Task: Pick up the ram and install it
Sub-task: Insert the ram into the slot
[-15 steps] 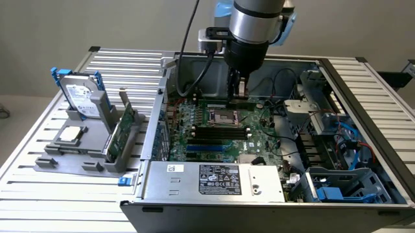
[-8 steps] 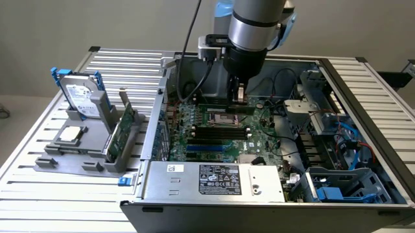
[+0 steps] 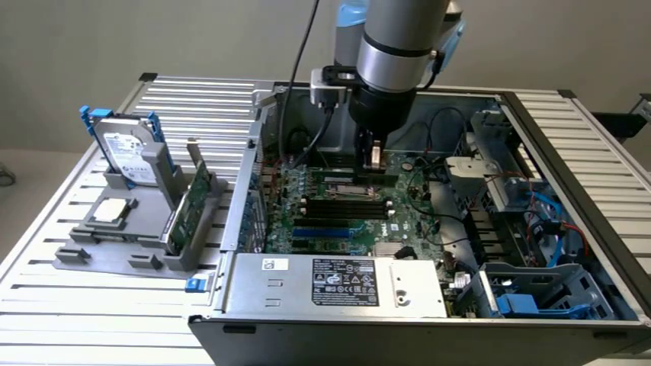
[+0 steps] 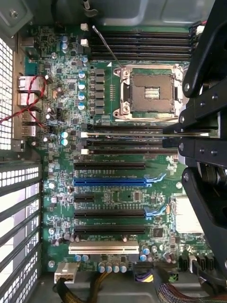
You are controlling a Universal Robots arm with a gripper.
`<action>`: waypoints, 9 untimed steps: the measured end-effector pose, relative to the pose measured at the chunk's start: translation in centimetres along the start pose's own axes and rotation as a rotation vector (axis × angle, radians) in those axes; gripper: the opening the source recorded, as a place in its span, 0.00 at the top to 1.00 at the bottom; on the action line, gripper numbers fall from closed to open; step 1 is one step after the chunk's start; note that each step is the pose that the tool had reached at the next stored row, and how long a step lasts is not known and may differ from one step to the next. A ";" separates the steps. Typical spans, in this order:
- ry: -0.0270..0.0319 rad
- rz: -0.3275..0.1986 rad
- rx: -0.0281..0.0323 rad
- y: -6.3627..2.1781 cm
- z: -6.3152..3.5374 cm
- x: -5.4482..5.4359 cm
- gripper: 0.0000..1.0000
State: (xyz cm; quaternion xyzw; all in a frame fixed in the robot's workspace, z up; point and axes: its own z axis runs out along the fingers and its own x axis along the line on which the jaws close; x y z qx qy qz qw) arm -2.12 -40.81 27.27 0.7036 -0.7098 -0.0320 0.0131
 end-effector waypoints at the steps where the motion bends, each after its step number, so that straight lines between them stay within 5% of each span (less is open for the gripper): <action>1: 0.0000 0.000 0.0000 -0.01 0.18 0.0 0.86; 9: 0.0000 0.000 0.0000 -0.01 1.64 0.0 0.86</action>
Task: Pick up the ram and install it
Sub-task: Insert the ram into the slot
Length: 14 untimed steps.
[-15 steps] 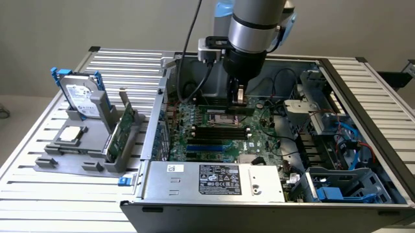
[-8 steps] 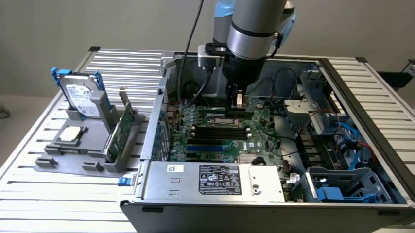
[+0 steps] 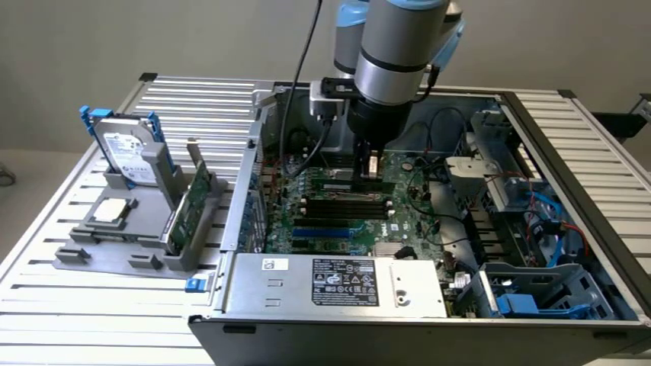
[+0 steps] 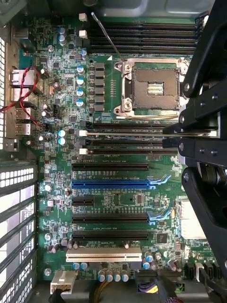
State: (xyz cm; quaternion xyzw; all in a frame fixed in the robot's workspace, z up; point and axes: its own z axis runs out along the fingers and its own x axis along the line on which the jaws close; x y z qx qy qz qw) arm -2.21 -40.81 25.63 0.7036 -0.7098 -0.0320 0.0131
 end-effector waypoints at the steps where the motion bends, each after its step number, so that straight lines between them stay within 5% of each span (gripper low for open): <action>1: 0.0000 0.000 0.0000 0.01 0.18 0.0 0.86; 14: 0.0001 0.000 0.0000 0.23 2.05 0.1 0.86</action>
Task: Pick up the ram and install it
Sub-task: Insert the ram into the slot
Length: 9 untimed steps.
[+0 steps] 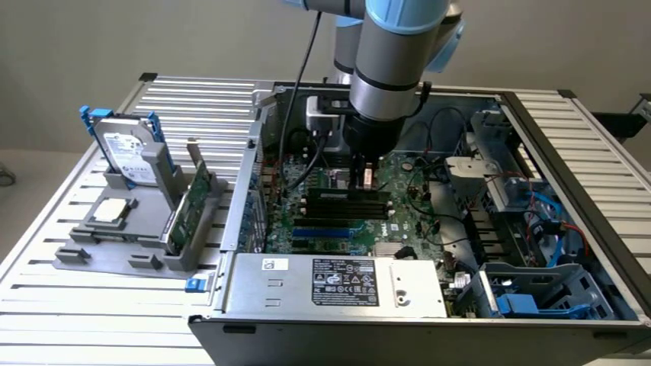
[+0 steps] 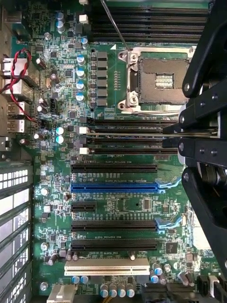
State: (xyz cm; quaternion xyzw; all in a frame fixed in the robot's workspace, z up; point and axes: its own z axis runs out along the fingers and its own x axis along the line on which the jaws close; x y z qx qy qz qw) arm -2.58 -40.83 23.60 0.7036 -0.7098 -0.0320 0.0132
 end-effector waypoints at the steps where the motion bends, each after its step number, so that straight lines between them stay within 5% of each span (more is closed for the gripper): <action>1: -0.0001 0.000 0.0000 0.00 0.01 0.0 0.86; 9: 0.0011 0.000 0.0042 0.01 0.00 0.4 0.86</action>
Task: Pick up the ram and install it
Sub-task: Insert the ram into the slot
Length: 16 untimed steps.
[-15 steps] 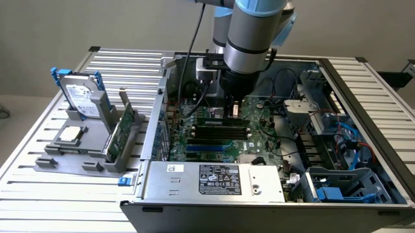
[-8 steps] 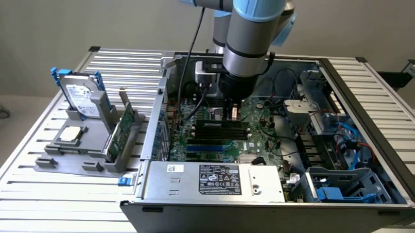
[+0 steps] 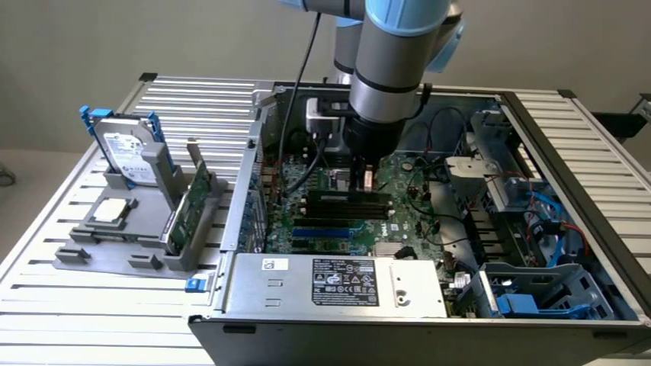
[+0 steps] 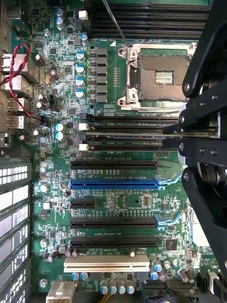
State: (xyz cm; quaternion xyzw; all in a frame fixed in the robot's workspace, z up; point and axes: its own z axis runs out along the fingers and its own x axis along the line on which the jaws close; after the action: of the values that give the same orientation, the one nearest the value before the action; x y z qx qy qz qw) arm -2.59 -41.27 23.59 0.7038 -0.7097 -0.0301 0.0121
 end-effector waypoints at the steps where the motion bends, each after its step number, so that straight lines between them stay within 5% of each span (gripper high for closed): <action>1: 0.0001 0.000 0.0009 0.01 0.00 0.1 0.86; 16: 0.0059 -0.003 0.0040 0.20 0.38 0.3 0.86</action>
State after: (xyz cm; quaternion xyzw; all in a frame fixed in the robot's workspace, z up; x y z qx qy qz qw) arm -2.82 -41.53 23.22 0.7049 -0.7087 -0.0266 0.0127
